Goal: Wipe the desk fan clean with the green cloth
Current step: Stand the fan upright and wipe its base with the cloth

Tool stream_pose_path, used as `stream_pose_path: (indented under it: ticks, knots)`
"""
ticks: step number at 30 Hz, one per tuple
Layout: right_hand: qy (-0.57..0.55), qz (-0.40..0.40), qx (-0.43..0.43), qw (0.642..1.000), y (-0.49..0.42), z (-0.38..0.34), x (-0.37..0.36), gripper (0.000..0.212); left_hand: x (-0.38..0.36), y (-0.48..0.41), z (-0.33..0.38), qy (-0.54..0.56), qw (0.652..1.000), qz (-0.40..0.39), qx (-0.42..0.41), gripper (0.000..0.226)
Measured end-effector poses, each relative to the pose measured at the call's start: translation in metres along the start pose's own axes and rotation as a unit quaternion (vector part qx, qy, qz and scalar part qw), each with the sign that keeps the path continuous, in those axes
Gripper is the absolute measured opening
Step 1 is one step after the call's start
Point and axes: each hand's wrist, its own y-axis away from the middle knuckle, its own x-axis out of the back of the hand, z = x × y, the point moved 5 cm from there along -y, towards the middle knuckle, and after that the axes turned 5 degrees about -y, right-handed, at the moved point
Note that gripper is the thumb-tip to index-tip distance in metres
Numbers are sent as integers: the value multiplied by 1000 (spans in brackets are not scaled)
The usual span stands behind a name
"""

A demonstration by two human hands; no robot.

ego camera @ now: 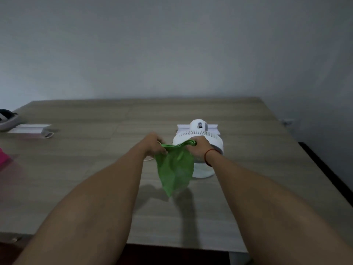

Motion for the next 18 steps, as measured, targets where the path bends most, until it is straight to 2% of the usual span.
stream_pose_path:
  ticks: [2,4,5,8,12,15,18]
  knots:
    - [-24,26,-4,999,4,4,13,11,-3,-3,12,-9,1000,-8,-14,24]
    - [-43,12,-31,999,9,7,22,8,-7,-3,20,-25,999,-43,-12,18]
    - [-46,-11,-58,997,11,12,23,12,-11,-1,21,-32,997,-69,-3,13]
    - [-7,-127,-148,981,25,32,14,24,-37,4,7,-58,987,-143,36,17]
    - [61,-238,-232,941,46,76,-9,16,-90,13,-25,-88,963,-239,84,17]
    - [109,-287,-262,915,59,110,-29,14,-129,22,-48,-91,942,-300,117,14]
    - [118,-296,-275,907,67,141,-47,29,-157,19,-69,-92,944,-291,125,21]
